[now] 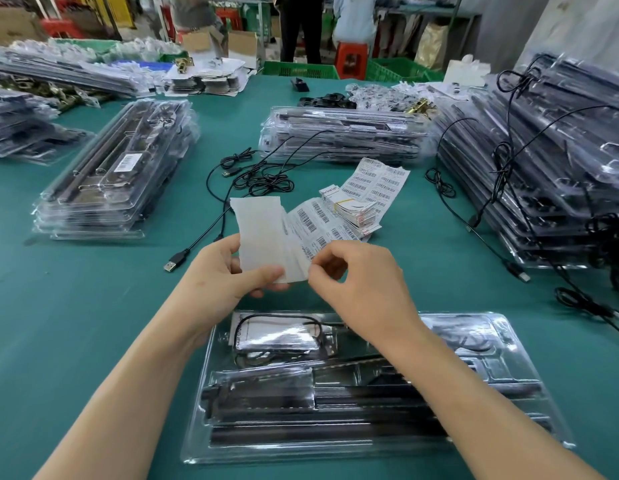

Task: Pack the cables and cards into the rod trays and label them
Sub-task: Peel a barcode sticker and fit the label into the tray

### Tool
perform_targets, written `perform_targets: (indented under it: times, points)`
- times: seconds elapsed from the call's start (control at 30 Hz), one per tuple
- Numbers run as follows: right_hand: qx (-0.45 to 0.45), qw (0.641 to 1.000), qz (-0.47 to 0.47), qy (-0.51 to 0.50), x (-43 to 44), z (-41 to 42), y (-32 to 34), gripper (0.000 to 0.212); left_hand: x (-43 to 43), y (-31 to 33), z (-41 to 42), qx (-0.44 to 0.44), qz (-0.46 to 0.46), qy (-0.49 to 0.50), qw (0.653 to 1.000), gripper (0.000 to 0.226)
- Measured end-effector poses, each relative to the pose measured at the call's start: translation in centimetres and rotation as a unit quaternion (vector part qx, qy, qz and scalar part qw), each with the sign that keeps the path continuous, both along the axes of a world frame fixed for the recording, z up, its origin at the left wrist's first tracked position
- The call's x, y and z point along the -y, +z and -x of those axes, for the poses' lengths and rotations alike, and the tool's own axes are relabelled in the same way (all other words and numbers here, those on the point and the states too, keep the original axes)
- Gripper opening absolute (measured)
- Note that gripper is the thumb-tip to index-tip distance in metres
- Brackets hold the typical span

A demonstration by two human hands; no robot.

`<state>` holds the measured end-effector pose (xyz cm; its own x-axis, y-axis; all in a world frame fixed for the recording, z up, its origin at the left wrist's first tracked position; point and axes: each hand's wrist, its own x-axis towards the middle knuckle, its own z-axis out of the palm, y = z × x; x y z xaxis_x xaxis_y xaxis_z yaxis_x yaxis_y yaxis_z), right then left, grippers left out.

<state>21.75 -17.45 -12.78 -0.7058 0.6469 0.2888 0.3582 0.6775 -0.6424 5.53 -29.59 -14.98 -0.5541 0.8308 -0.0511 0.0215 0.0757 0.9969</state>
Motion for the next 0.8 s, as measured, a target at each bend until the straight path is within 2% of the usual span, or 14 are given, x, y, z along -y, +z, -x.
perform_targets:
  times: [0.13,0.2,0.33,0.4,0.6,0.67,0.73,0.8]
  points:
    - [-0.023,0.992,0.126,0.001,-2.4,-0.5,0.8,0.016,0.2,0.3,0.6,0.009,0.004,0.043,0.999,0.038]
    - [-0.042,0.981,0.19,-0.002,-3.5,-1.0,1.5,0.01,0.3,0.3,0.8,-0.006,0.016,0.079,0.997,0.051]
    - [-0.1,0.97,0.223,-0.019,-5.5,-3.0,2.6,0.007,0.4,-0.1,0.7,-0.124,0.046,0.139,0.981,0.088]
    - [-0.127,0.964,0.234,-0.019,-6.3,-4.5,3.1,0.013,0.4,0.0,0.6,-0.154,0.034,0.145,0.977,0.092]
    - [-0.124,0.962,0.242,-0.007,-7.5,-9.9,3.8,0.046,0.1,0.8,-0.3,-0.214,-0.053,0.132,0.967,0.056]
    - [-0.107,0.963,0.247,-0.008,-7.5,-11.4,3.7,0.057,-0.1,1.1,-0.8,-0.27,-0.057,0.157,0.948,0.047]
    - [-0.087,0.964,0.251,-0.005,-7.1,-12.4,3.7,0.059,-0.2,1.9,-1.9,-0.345,-0.078,0.17,0.92,0.04]
    - [-0.079,0.961,0.265,-0.005,-6.5,-12.6,3.6,0.056,-0.4,3.1,-3.6,-0.414,-0.117,0.131,0.893,0.032]
